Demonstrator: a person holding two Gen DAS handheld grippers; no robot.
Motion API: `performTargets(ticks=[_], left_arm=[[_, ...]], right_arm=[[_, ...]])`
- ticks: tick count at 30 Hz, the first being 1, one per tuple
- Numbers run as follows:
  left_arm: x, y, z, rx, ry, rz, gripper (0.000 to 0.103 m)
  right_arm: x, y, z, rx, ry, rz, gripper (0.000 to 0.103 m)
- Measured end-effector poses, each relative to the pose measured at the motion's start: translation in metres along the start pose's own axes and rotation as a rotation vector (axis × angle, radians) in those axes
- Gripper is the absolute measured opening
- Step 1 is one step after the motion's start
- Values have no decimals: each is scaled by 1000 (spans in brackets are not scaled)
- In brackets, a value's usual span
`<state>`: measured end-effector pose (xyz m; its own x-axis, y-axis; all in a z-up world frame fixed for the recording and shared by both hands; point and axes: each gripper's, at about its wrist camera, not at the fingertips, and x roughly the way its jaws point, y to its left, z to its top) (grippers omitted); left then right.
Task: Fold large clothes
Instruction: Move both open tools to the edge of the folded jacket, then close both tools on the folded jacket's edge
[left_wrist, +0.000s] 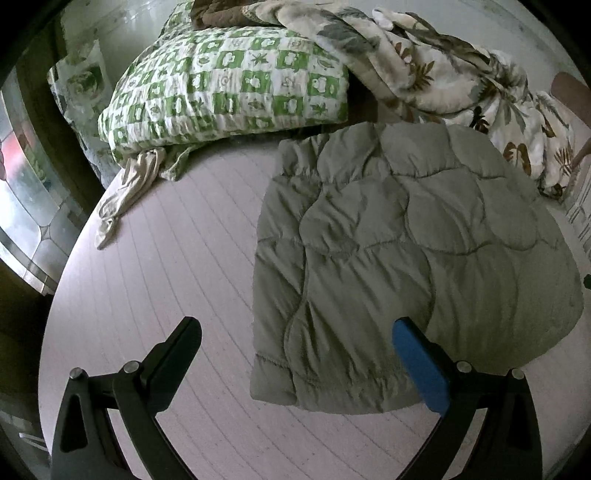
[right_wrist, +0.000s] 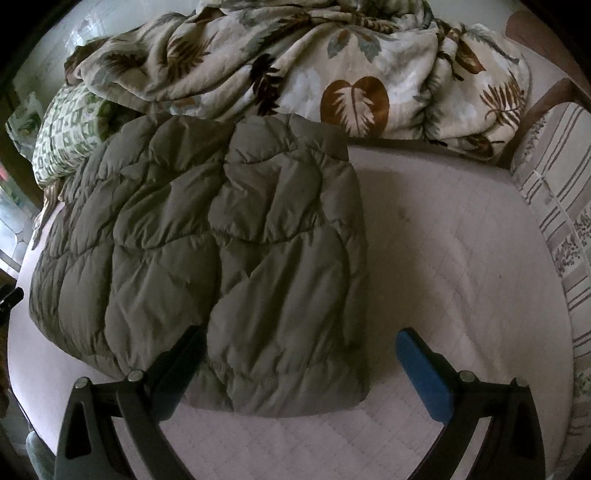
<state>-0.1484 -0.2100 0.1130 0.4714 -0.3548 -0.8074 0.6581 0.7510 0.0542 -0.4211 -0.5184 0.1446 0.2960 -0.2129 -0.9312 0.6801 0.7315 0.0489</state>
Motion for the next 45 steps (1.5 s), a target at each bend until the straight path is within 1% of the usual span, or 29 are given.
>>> performTargets(ticks=[8,16,21,25,28,31,35,37,40,41,45], left_arm=[[17,7,8,-24,39,-9,103],[51,18,33,-72,116,-80,103],[70,21,45,-78,140,-81,103],[82,23,49,-61,169,-81,103],[91,18,46,-10,187,-47,103],[100,11,43,19,215,-25,103],[109,-1,42,72,243,6,103],[113,-3,42,77,259,-4,103],[124,8,41,37,302,-74,103],[126,10,39,35,307,-87,103],[131,7,37,57,297,-97,103]], right_arm=[[4,-10,8,31,6,7,103],[15,-20,13,46,8,-1,103],[23,-23,18,54,17,4,103],[29,-31,27,71,29,24,103],[38,-41,35,101,56,33,103],[51,-51,41,134,101,62,103],[78,-52,43,129,162,85,103],[89,-50,45,122,182,94,103],[106,-47,46,111,221,94,103],[110,-46,47,107,232,95,103],[124,-46,51,104,281,109,103]])
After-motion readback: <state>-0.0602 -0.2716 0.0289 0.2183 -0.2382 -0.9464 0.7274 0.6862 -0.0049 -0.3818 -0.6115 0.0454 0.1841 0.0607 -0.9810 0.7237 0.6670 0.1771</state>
